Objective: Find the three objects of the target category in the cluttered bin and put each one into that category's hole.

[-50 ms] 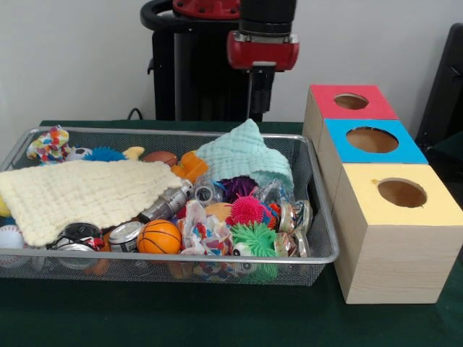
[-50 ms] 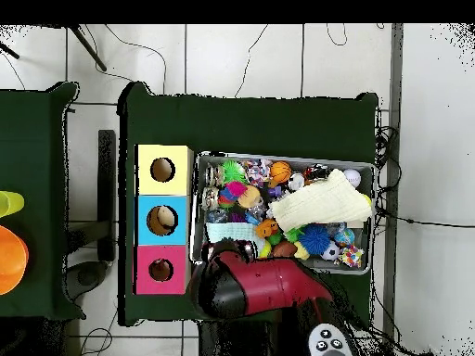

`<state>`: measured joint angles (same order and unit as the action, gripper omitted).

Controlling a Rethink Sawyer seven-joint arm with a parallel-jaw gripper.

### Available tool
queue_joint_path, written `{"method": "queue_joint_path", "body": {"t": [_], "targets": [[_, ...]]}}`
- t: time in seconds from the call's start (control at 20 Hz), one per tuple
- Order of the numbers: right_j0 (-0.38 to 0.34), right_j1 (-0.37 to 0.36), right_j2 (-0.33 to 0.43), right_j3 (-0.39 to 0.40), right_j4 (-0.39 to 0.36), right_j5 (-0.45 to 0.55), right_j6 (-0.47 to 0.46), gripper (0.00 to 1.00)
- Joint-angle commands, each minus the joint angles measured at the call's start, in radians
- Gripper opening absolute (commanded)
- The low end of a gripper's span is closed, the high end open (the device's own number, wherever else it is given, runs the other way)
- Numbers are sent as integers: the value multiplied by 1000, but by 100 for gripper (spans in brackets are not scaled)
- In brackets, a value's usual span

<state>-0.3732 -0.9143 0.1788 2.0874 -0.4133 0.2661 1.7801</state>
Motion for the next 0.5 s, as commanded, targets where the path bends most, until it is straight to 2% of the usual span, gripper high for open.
{"method": "queue_joint_path", "body": {"t": [0.05,0.15,0.25,0.35,0.5], "targets": [[-56,4,84,82,-84,30,-54,0],[-26,44,64,39,-103,22,-28,0],[42,91,13,-14,-129,8,23,0],[102,107,-47,-70,-161,26,50,0],[102,122,-64,-97,-178,25,40,0]]}}
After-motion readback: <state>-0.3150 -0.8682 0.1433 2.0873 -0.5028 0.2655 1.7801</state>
